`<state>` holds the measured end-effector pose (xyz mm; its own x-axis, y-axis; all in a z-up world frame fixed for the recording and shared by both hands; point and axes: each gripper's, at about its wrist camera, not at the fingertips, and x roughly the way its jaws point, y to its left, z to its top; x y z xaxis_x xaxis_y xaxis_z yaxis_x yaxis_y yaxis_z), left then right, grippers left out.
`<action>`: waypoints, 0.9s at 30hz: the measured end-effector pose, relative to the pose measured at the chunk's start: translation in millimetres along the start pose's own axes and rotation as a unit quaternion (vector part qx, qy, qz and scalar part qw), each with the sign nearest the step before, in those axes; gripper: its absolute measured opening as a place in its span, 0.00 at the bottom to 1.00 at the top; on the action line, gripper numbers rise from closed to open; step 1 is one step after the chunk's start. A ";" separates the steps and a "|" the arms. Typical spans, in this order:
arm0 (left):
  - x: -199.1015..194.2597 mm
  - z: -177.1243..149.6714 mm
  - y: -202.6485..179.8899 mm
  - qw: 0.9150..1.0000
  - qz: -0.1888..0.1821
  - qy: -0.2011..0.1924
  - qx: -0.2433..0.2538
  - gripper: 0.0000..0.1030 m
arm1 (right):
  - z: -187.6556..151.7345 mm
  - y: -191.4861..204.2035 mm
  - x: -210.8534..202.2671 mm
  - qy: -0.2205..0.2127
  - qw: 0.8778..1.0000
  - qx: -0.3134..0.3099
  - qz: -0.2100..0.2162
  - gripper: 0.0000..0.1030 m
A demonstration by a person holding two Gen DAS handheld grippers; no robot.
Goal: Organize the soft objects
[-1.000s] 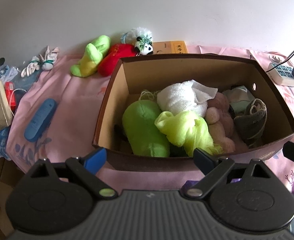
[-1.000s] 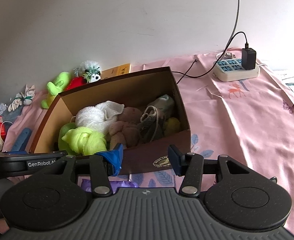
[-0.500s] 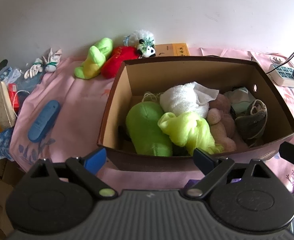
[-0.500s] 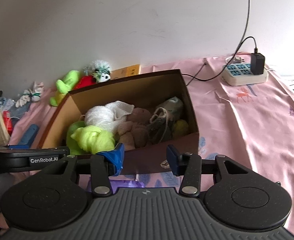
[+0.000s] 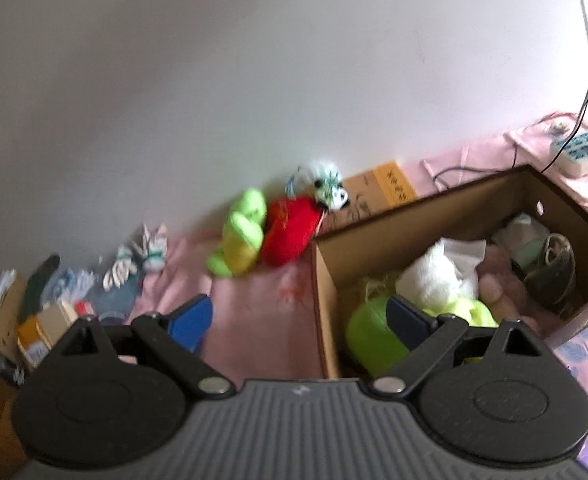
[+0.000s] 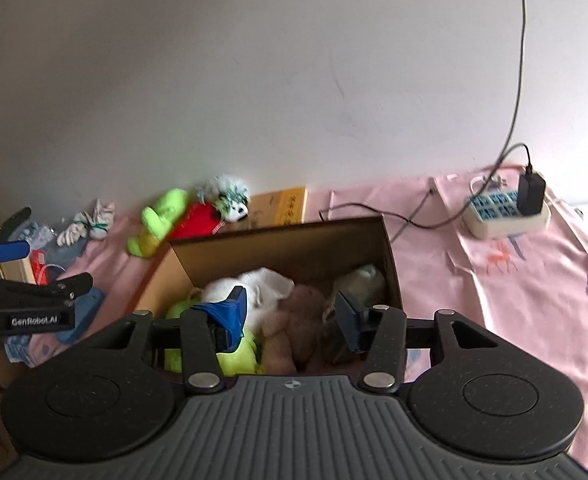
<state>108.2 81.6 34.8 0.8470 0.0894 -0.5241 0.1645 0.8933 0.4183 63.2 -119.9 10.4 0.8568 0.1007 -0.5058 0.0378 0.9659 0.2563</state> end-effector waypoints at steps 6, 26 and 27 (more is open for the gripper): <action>-18.8 4.2 8.5 0.999 -0.030 -0.029 -0.002 0.91 | -2.4 1.2 -3.3 0.009 1.000 -0.008 0.025 0.33; -22.6 -5.7 -60.5 0.988 -0.088 0.050 -0.115 0.87 | -16.7 -26.4 -22.6 -0.038 0.997 0.010 0.060 0.10; -23.1 -5.8 -59.8 0.987 -0.091 0.052 -0.119 0.85 | -16.8 -28.3 -20.5 -0.029 0.997 0.022 0.066 0.10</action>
<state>75.9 28.7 17.6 0.7563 -0.0481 -0.6524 0.1746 0.9760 0.1305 36.0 -145.3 -0.4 0.8842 0.2102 -0.4171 -0.0547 0.9335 0.3543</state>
